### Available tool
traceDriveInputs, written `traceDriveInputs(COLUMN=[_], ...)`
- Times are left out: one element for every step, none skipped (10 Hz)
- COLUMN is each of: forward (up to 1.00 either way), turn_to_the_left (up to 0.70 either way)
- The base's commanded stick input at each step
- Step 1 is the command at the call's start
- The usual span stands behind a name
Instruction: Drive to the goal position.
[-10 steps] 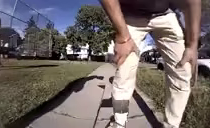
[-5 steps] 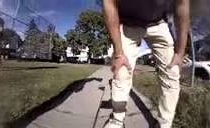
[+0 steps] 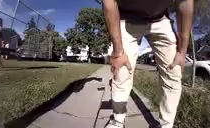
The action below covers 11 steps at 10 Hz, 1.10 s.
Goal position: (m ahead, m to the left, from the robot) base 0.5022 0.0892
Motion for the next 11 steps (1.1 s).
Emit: traceDriveInputs(forward=[0.0,0.03,0.05,0.05,0.05,0.05,0.05,0.05,0.05,0.05,0.05], turn_to_the_left=[0.0,-0.01,-0.01,-0.01,-0.01,-0.01,-0.01,-0.01,-0.01,-0.01,-0.01])
